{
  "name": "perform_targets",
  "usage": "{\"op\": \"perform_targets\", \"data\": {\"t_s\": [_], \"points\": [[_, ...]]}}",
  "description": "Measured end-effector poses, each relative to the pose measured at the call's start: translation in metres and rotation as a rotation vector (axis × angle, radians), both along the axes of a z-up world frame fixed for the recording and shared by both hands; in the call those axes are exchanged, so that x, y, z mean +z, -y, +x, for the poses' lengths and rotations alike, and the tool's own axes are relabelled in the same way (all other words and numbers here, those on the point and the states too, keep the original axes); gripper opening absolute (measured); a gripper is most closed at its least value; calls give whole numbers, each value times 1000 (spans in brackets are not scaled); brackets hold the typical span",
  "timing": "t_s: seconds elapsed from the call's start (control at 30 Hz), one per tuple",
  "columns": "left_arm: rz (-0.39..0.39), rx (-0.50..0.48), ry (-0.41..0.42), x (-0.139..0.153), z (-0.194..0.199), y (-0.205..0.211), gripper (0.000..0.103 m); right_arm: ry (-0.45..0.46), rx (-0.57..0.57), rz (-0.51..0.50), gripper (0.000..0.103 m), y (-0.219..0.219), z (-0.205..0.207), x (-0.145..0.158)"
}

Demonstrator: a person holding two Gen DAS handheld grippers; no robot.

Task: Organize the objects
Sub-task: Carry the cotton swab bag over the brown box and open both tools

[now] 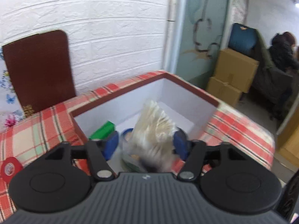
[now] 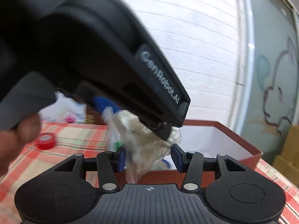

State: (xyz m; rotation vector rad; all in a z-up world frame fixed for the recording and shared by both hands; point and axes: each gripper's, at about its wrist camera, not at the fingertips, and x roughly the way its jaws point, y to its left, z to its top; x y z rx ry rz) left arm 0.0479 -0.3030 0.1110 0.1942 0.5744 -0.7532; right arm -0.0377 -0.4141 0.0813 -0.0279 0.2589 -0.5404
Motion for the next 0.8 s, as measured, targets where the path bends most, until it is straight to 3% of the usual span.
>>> {"op": "perform_targets", "data": {"t_s": [0.13,0.3,0.43,0.6,0.8], "points": [[96,129,11,-14,13,8,76,-27,-77,33,69,22,27,-11],[88,144,27,-10,4,-13,86,17,-94,5,74,6,10,-12],[94,170,78,-6,-9,-23,85,61,-103,5,78,-9,-16,-11],[82,215,50,-6,-15,-37,85,100,-90,34,78,-34,-46,-9],[81,276,34,-10,-18,-71,86,108,-34,44,78,-63,-47,-7]]}}
